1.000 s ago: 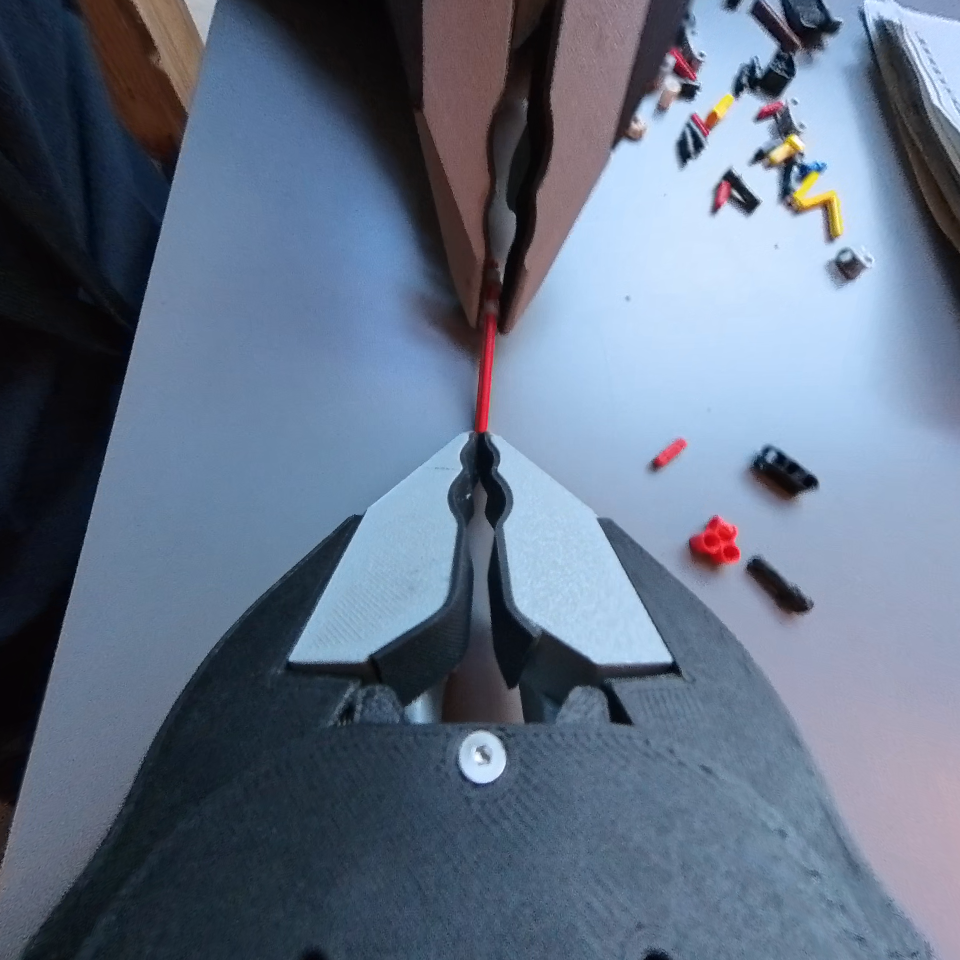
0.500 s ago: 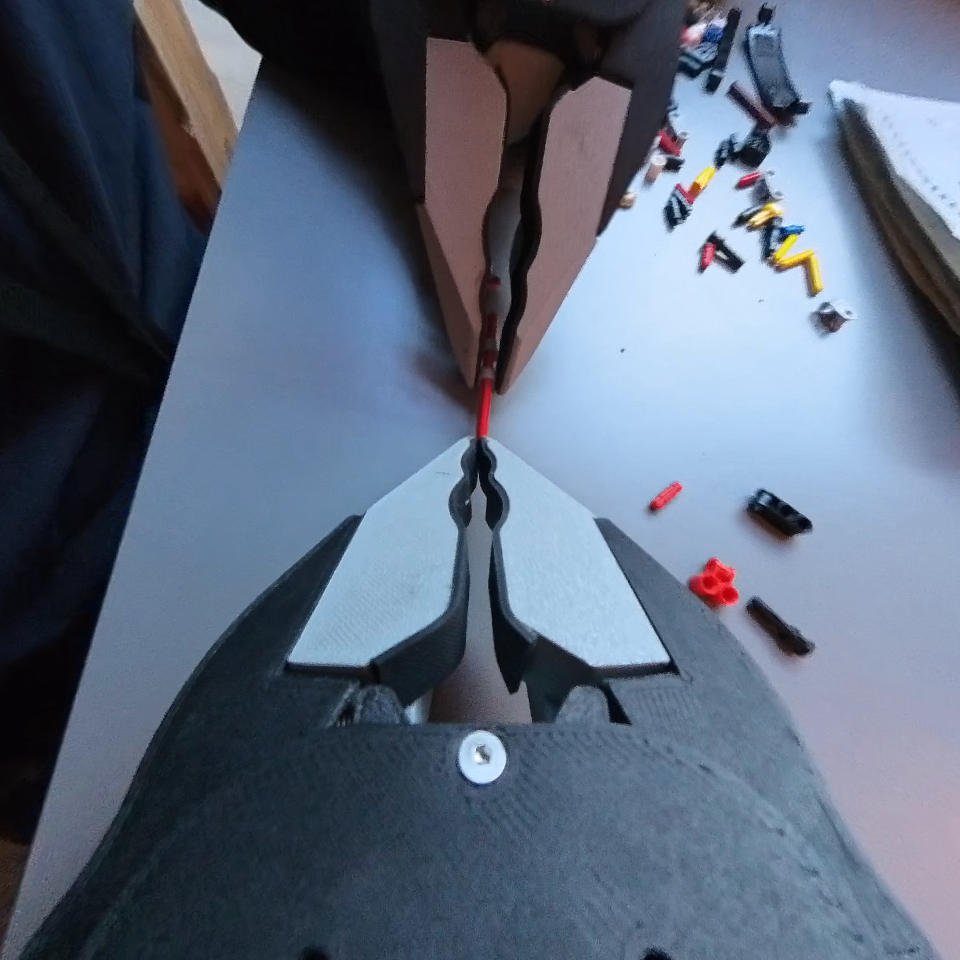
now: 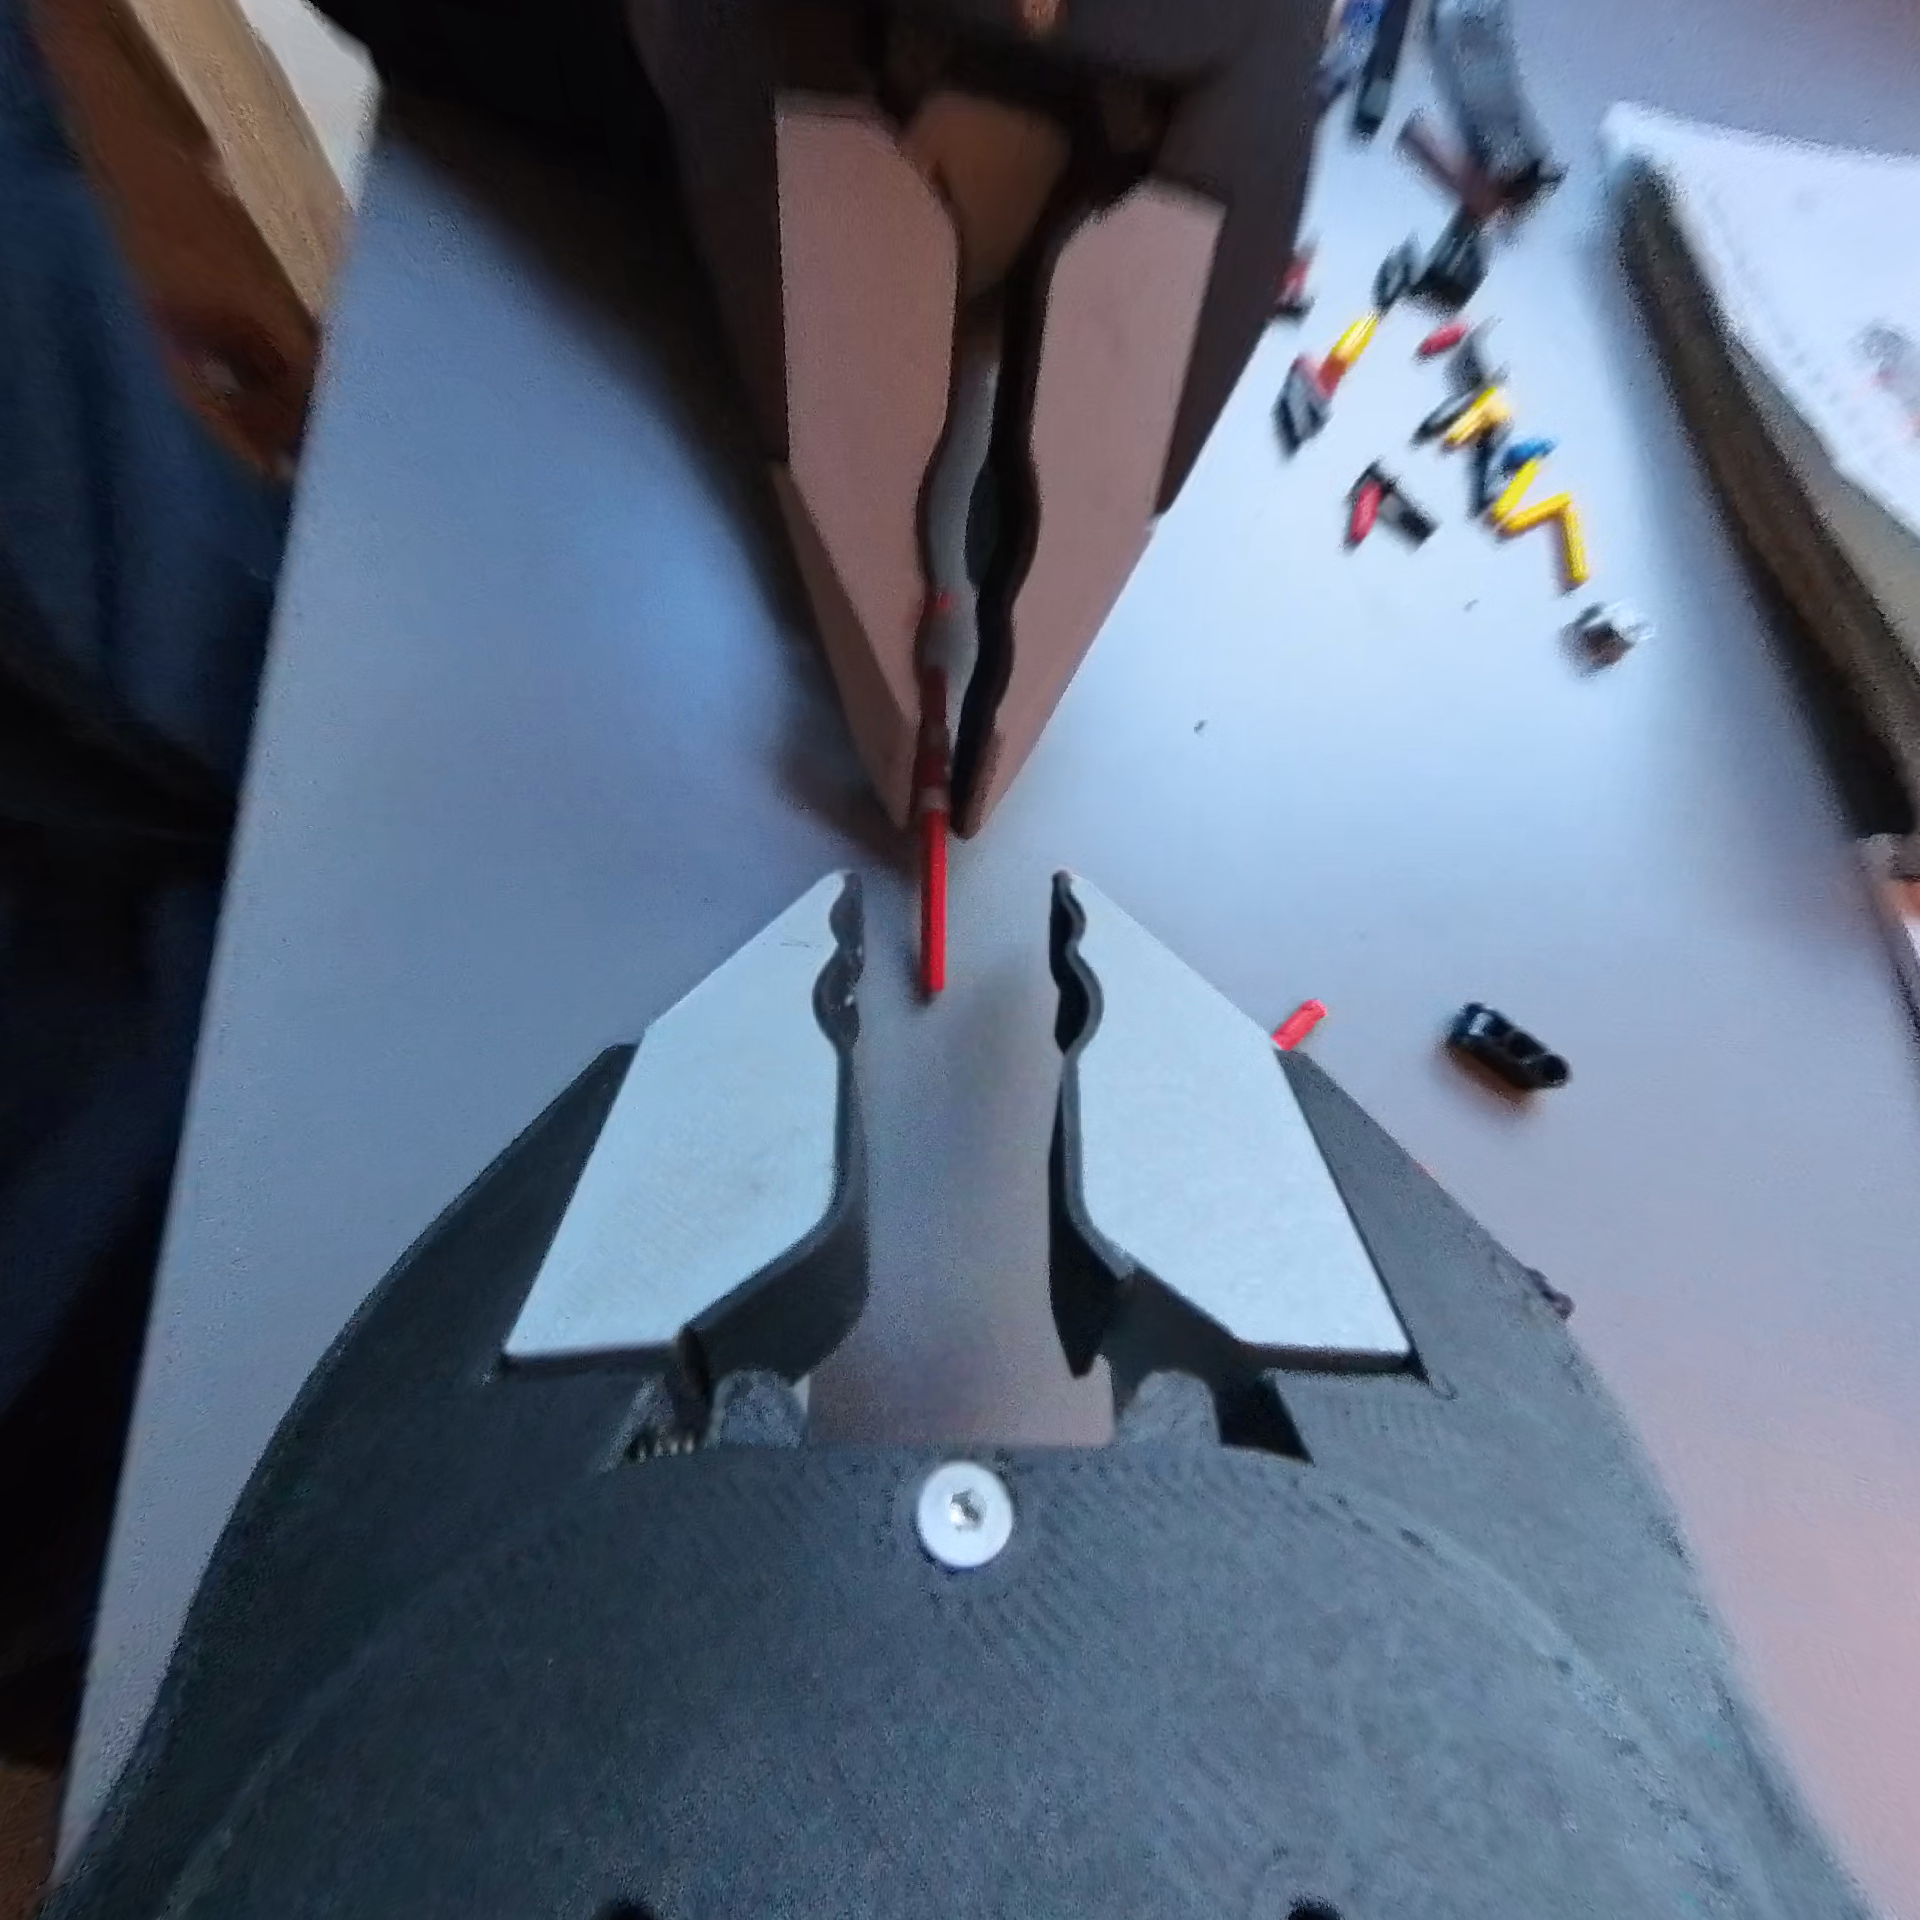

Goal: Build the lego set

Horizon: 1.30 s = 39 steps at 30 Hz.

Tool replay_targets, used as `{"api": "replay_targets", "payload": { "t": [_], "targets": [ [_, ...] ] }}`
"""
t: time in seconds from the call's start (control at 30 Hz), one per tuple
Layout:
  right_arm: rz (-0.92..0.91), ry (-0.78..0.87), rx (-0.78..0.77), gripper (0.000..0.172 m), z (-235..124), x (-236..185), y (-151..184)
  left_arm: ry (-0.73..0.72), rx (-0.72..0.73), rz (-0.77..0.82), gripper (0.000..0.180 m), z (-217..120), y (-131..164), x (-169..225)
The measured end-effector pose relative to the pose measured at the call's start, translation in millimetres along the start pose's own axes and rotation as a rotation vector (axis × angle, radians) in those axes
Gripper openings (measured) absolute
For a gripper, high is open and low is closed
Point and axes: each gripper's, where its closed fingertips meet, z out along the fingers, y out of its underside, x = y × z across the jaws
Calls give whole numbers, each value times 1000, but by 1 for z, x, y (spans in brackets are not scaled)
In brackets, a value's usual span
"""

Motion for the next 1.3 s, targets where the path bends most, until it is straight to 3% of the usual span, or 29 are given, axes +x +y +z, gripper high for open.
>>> {"api": "replay_targets", "payload": {
  "t": [0.07,0.1,0.13,0.23,0.37,0.8,1.07,1.17,1.3],
  "targets": [
    [-23,25,-15,30,12,-1,1,-10,0,6,5,0,0,-1],
    [-28,26,-13,25,15,-2,-1,-14,0,11,5,0,0,-1],
    [-36,23,-28,8,17,-3,0,-14,-1,14,5,0,0,0],
    [-83,42,-73,0,18,-1,0,-21,2,-4,5,-2,0,-3],
    [-161,70,-66,1,18,-4,0,-30,-4,27,5,-3,3,0],
    [-174,85,90,1,2,-10,-2,-3,72,11,6,-3,-11,9],
    [-52,0,198,1,-9,-4,-13,31,180,-42,6,-11,-26,6],
    [49,-4,253,0,-17,11,-19,22,253,-56,22,-22,-35,0],
    [105,-5,322,1,-25,18,-27,8,320,-78,19,-31,-44,-8]
  ]
}}
